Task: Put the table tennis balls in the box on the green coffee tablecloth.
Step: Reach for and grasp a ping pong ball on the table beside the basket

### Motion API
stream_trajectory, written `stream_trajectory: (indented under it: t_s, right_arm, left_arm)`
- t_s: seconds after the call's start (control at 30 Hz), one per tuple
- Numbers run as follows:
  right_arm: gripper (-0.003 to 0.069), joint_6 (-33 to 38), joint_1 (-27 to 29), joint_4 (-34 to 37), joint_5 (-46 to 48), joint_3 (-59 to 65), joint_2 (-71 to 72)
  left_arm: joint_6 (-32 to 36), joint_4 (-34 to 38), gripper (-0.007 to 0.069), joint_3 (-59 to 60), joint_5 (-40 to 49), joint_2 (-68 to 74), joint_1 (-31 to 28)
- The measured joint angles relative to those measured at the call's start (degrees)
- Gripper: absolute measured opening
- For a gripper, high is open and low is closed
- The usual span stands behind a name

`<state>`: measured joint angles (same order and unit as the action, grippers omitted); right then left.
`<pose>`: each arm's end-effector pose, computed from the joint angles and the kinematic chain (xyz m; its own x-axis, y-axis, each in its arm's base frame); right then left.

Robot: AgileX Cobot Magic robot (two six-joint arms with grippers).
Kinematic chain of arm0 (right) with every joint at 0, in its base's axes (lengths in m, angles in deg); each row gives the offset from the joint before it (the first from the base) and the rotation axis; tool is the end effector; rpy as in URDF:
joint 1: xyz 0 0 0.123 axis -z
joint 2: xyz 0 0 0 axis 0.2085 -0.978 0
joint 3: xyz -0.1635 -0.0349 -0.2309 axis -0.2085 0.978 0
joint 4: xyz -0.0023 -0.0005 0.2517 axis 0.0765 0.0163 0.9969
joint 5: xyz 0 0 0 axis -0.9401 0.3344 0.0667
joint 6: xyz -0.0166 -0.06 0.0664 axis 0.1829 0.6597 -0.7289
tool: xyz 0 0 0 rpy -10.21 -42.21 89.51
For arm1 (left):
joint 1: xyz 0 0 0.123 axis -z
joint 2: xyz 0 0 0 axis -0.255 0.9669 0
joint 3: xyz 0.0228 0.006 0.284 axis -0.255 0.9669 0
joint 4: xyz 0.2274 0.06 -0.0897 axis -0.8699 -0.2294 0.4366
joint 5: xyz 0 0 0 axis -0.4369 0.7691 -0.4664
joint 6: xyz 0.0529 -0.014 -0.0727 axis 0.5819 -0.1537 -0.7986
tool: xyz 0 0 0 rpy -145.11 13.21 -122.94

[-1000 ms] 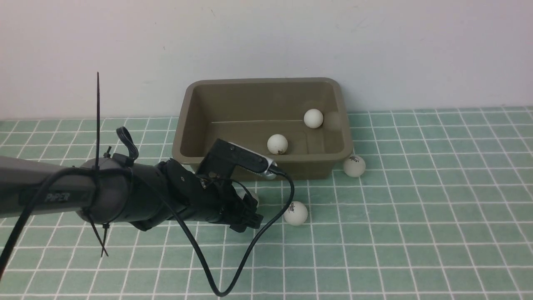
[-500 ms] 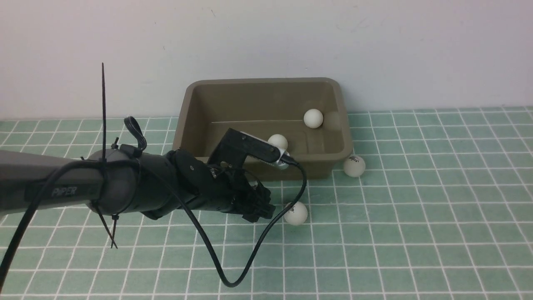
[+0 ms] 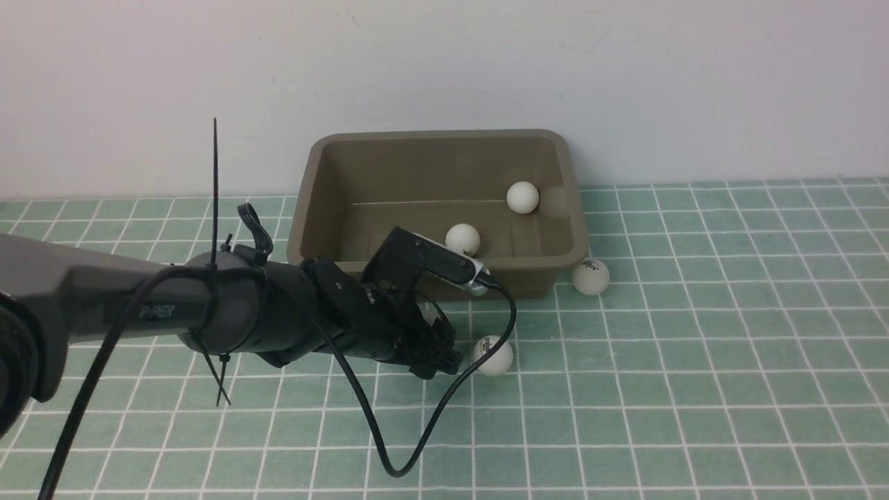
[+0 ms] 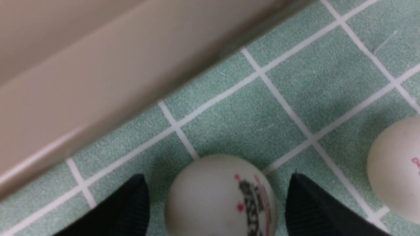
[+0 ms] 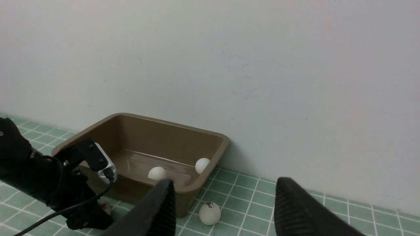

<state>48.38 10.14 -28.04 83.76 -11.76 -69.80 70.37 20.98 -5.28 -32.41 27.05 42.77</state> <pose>0.0227 0.0293 0.3250 -0.0761 -0.1183 -0.9901 -0.3550 0.9311 -0.0840 0.3470 -0.1881 0.1258 -0.6573 0.3751 -0.6536 0.5044 0.8634 -0.0118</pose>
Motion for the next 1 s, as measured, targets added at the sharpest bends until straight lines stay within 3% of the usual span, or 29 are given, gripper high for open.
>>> stream_trajectory:
  t_s: [0.2, 0.43, 0.7, 1.0]
  right_arm:
    - [0.0379, 0.0, 0.0, 0.0, -1.08, 0.0, 0.0]
    - [0.0379, 0.0, 0.0, 0.0, -2.16, 0.0, 0.0]
    - [0.0379, 0.0, 0.0, 0.0, -2.21, 0.0, 0.0]
    - [0.0379, -0.01, 0.0, 0.0, -2.38, 0.0, 0.0]
  left_arm:
    - [0.35, 0.0, 0.0349, 0.0, -0.39, 0.0, 0.04]
    - [1.77, 0.0, 0.0352, -0.05, 1.65, -0.14, 0.04]
    - [2.44, -0.17, 0.0352, -0.05, 12.47, -4.4, 0.06]
    - [2.48, -0.39, 0.0352, -0.05, 17.71, -11.32, 0.06]
